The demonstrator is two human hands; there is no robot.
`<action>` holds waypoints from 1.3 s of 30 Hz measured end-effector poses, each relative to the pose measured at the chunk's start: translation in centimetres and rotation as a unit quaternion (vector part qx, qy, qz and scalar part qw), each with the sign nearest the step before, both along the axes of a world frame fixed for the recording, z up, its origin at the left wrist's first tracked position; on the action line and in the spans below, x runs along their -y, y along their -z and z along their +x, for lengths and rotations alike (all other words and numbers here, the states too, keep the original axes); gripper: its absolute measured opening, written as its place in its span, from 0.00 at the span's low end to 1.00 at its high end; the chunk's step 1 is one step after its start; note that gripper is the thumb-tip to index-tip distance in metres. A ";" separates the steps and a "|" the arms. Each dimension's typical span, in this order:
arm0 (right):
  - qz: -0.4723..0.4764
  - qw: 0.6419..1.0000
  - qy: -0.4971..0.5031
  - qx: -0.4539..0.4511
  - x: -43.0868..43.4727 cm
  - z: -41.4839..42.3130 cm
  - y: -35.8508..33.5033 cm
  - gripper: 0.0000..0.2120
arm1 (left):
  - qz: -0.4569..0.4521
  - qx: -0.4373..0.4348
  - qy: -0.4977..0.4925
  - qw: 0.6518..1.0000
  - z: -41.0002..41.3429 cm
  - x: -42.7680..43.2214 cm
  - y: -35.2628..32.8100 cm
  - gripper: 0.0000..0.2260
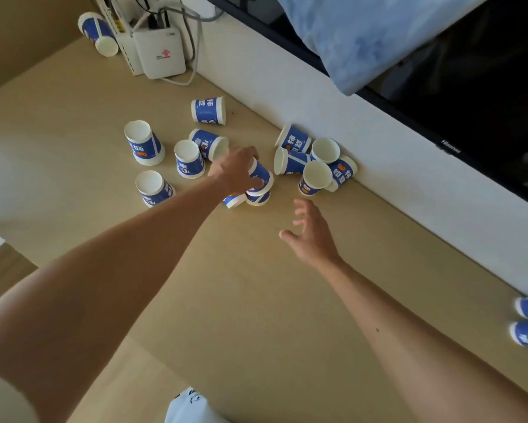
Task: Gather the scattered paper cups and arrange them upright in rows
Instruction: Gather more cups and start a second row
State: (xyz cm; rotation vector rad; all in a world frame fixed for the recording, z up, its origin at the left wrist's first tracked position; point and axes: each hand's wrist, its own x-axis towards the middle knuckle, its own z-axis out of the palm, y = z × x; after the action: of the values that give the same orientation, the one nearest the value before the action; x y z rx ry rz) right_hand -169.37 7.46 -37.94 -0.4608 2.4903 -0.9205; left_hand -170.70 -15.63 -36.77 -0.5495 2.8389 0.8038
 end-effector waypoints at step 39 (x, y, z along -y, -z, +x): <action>-0.149 0.928 0.315 0.130 -25.2 1.1 -1.3 0.33 | 0.424 -0.073 -0.104 0.896 8.8 -24.1 -1.6 0.21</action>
State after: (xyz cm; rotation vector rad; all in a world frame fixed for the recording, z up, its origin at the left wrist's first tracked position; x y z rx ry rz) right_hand -168.22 32.63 -36.60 0.3920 2.2749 -1.5002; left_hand -161.88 8.43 -35.21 -0.6501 2.1971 2.0200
